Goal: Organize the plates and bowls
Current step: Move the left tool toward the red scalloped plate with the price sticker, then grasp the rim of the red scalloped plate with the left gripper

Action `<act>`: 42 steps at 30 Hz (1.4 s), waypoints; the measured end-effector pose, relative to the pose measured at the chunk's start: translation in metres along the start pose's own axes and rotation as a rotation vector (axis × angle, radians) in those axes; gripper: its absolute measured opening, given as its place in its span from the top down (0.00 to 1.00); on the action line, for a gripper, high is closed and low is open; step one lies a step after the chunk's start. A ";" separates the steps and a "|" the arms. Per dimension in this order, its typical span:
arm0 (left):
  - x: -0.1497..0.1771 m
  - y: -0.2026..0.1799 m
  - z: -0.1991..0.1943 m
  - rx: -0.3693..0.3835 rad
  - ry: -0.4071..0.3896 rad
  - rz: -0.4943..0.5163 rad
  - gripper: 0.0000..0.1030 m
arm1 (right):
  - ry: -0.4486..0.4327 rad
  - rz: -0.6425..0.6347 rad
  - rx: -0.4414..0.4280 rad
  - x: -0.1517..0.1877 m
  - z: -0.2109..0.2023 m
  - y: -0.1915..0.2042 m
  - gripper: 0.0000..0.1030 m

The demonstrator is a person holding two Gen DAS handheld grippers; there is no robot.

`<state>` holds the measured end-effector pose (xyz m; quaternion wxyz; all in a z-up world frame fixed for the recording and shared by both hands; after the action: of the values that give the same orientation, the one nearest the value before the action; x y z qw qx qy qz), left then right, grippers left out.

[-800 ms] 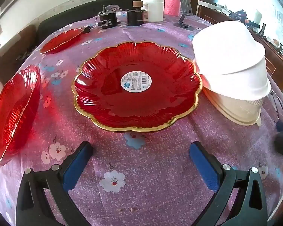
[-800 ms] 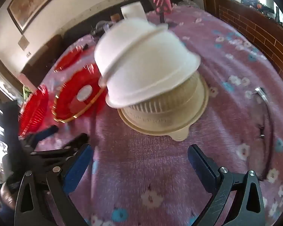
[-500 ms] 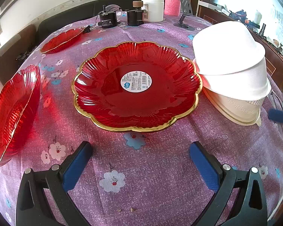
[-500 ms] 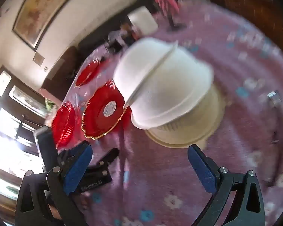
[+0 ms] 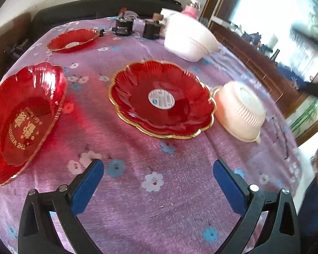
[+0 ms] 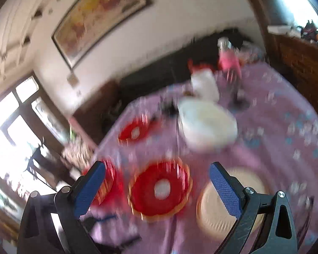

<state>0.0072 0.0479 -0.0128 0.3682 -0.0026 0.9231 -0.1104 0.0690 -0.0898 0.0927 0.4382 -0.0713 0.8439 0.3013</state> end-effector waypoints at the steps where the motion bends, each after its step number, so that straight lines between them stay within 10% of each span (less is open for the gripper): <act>1: -0.003 0.003 0.000 -0.012 0.009 0.000 0.06 | 0.040 -0.010 0.021 0.013 0.008 0.001 0.03; 5: -0.005 0.009 -0.009 -0.033 0.006 0.002 0.36 | 0.162 -0.029 0.078 0.030 0.032 -0.013 0.33; 10: -0.007 0.019 -0.008 -0.036 0.011 -0.015 0.46 | 0.291 -0.034 0.161 0.034 0.089 -0.040 0.35; 22: -0.005 0.022 -0.006 -0.029 0.022 -0.031 0.47 | 0.420 -0.032 0.212 0.031 0.146 -0.059 0.84; 27: -0.004 0.028 -0.006 -0.021 0.026 -0.043 0.47 | 0.433 -0.101 0.236 0.040 0.140 -0.051 0.89; 38: -0.006 0.038 -0.015 -0.010 0.011 -0.075 0.46 | 0.547 -0.036 0.005 0.094 0.077 -0.013 0.87; 42: -0.006 0.042 -0.019 -0.029 0.003 -0.075 0.46 | 0.500 -0.085 0.070 0.088 0.062 -0.018 0.87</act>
<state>0.0019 0.0931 -0.0042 0.3622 -0.0420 0.9245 -0.1109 0.0659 -0.0560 -0.0108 0.2301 -0.1636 0.9323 0.2261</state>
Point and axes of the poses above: each gripper's, at about its wrist camera, not at the fingertips, and z roughly the way its jaws point, y to its left, x to its underside, the point moved 6 cm from there along z, roughly the way its jaws point, and after that the axes turned 8 degrees about -y, right-handed, at the moved point
